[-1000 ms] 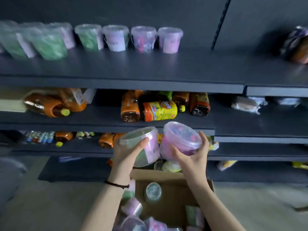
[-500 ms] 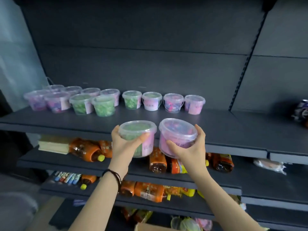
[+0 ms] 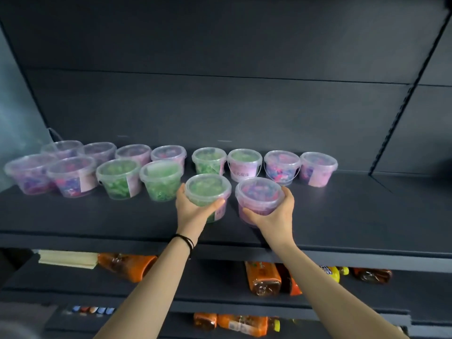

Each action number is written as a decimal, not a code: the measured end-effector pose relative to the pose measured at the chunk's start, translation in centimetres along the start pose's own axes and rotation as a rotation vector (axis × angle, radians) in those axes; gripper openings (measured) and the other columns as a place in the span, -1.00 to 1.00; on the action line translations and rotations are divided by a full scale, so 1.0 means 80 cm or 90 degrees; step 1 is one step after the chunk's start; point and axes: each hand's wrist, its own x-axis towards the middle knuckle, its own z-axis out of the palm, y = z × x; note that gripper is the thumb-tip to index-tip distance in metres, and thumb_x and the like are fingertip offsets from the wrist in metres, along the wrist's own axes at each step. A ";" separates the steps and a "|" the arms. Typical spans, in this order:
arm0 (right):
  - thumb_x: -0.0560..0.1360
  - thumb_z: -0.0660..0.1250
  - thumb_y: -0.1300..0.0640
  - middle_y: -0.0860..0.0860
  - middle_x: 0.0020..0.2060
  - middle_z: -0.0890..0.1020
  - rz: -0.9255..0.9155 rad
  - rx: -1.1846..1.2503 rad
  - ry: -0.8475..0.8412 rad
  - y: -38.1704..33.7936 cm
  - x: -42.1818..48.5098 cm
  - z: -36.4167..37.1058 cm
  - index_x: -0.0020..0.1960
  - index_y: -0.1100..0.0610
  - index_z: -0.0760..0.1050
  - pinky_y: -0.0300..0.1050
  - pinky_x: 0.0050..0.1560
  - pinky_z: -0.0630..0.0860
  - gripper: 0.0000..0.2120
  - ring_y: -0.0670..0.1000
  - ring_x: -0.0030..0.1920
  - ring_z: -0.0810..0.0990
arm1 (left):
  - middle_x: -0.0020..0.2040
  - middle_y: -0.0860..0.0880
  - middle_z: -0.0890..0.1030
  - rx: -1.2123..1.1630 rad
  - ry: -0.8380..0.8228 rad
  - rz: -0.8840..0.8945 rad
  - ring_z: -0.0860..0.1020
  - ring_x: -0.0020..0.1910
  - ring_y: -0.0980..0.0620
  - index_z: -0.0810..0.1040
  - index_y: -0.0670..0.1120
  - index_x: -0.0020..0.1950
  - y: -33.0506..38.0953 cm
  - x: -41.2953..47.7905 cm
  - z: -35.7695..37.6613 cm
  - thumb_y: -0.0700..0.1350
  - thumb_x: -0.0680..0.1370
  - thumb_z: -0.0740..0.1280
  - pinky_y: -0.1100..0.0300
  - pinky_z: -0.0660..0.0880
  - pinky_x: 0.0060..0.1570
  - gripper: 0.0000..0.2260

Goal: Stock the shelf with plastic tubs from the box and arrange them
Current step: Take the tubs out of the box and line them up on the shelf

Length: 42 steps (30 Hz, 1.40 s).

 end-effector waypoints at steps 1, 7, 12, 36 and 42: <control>0.08 0.65 -0.03 -0.12 0.26 0.33 0.003 -0.009 0.002 0.004 0.009 0.006 0.39 -0.07 0.15 -0.41 0.14 0.31 0.02 -0.18 0.25 0.37 | 0.32 -0.03 0.43 0.002 0.000 0.004 0.45 0.27 0.05 0.31 -0.04 0.40 -0.002 0.009 0.002 -0.08 0.21 0.66 0.09 0.43 0.28 -0.15; 0.08 0.65 -0.06 -0.07 0.38 0.32 0.035 -0.074 -0.036 0.018 0.056 0.036 0.50 0.01 0.08 -0.08 0.36 0.34 0.15 -0.05 0.38 0.31 | 0.29 -0.07 0.47 0.003 0.021 0.021 0.49 0.24 0.01 0.38 -0.06 0.30 -0.008 0.055 0.016 -0.12 0.22 0.65 0.01 0.45 0.29 -0.27; 0.02 0.60 -0.15 -0.02 0.43 0.29 0.059 -0.092 -0.053 0.020 0.079 0.054 0.52 0.07 0.05 0.06 0.40 0.33 0.22 0.00 0.43 0.29 | 0.21 -0.02 0.52 -0.005 0.012 0.033 0.53 0.12 0.17 0.39 -0.05 0.25 -0.012 0.078 0.020 -0.18 0.23 0.65 0.17 0.49 0.20 -0.31; 0.31 0.54 -0.11 -0.16 0.04 0.51 0.076 -0.078 -0.107 0.046 -0.117 -0.251 0.33 -0.03 0.33 -0.32 -0.08 0.49 -0.32 -0.18 0.02 0.53 | 0.06 0.07 0.56 0.163 0.035 0.020 0.55 0.01 0.16 0.50 0.03 0.11 -0.017 -0.281 0.068 0.04 0.43 0.49 0.36 0.43 -0.09 -0.68; 0.33 0.52 -0.15 -0.08 0.10 0.52 0.219 -0.220 -0.202 0.145 -0.207 -0.371 0.32 0.03 0.35 -0.12 -0.04 0.51 -0.33 -0.05 0.05 0.53 | 0.15 -0.05 0.53 0.282 -0.059 -0.153 0.54 0.06 0.00 0.49 -0.08 0.18 -0.123 -0.425 0.102 0.02 0.43 0.50 0.13 0.51 0.00 -0.61</control>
